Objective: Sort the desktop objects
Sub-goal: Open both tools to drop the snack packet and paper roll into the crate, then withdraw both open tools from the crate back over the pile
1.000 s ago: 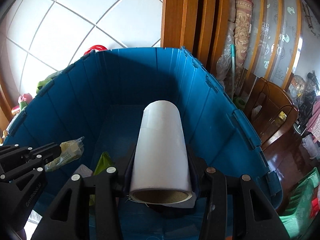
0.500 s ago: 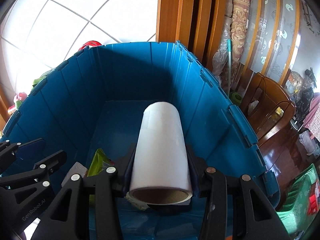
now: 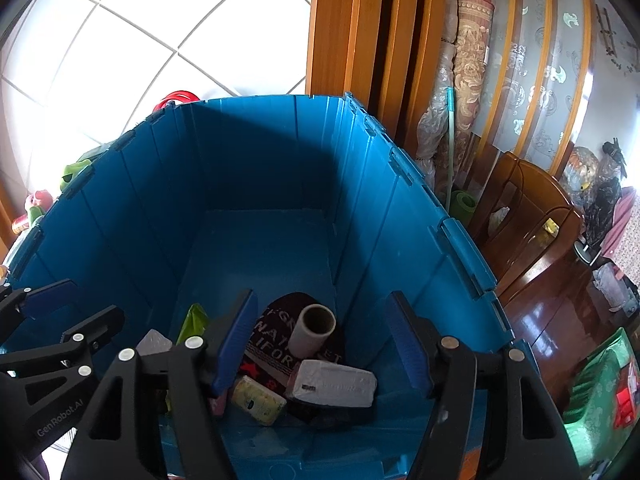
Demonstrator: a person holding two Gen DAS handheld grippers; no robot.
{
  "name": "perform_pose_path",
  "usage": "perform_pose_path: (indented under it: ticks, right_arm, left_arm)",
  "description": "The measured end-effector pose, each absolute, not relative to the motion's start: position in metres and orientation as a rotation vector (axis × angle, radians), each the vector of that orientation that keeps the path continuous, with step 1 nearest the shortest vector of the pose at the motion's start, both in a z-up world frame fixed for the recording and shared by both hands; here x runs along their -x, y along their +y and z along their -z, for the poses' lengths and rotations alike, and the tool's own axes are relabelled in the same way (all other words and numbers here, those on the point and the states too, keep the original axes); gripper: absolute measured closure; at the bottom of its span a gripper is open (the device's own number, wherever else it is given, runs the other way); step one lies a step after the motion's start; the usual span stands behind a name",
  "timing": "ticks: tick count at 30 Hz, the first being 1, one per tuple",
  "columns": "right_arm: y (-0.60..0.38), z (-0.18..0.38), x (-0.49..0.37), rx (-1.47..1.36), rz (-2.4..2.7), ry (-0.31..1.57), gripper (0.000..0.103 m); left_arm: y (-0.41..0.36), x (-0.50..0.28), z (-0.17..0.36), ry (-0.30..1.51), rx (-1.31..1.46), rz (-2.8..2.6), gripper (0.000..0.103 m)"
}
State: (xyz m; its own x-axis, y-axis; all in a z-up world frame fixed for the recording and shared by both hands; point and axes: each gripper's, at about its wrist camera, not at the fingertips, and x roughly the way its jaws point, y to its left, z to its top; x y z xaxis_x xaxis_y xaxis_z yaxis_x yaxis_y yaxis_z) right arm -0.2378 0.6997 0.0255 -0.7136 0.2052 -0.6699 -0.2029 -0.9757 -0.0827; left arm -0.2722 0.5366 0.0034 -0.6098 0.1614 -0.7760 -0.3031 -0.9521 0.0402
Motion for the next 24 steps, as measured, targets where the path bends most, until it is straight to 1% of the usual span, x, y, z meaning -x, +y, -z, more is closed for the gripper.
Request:
perform_pose_path:
  ticks: [1, 2, 4, 6, 8, 10, 12, 16, 19, 24]
  right_arm:
    - [0.7, -0.026, 0.237, 1.062, -2.72, -0.004, 0.026]
    - [0.7, -0.026, 0.237, 1.06, -2.719, -0.004, 0.024]
    - [0.699, -0.027, 0.236, 1.055, -2.719, -0.003, 0.024]
    - [0.699, -0.028, 0.234, 1.051, -2.718, -0.003, 0.023]
    - [0.699, -0.029, 0.233, 1.047, -2.717, -0.002, 0.02]
    - [0.698, -0.03, 0.232, 1.04, -2.716, -0.005, 0.009]
    - [0.695, -0.032, 0.231, 1.031, -2.72, -0.009, 0.005]
    - [0.688, -0.035, 0.23, 1.012, -2.732, -0.013, 0.0]
    - [0.682, -0.038, 0.229, 0.997, -2.737, -0.015, 0.0]
    - [0.668, -0.043, 0.227, 0.971, -2.753, -0.027, 0.0]
  left_arm:
    - [0.536, 0.271, -0.004, 0.242, 1.22, -2.597, 0.044]
    - [0.535, 0.27, -0.005, 0.239, 1.212, -2.601, 0.043]
    - [0.533, 0.267, -0.009, 0.239, 1.191, -2.614, 0.039]
    - [0.531, 0.264, -0.012, 0.238, 1.168, -2.625, 0.038]
    - [0.527, 0.262, -0.016, 0.235, 1.148, -2.637, 0.037]
    - [0.523, 0.26, -0.021, 0.23, 1.127, -2.654, 0.033]
    - [0.517, 0.259, -0.026, 0.219, 1.108, -2.672, 0.031]
    - [0.504, 0.254, -0.036, 0.197, 1.069, -2.711, 0.03]
    - [0.492, 0.25, -0.046, 0.17, 1.033, -2.737, 0.027]
    - [0.466, 0.242, -0.06, 0.131, 0.978, -2.778, 0.026]
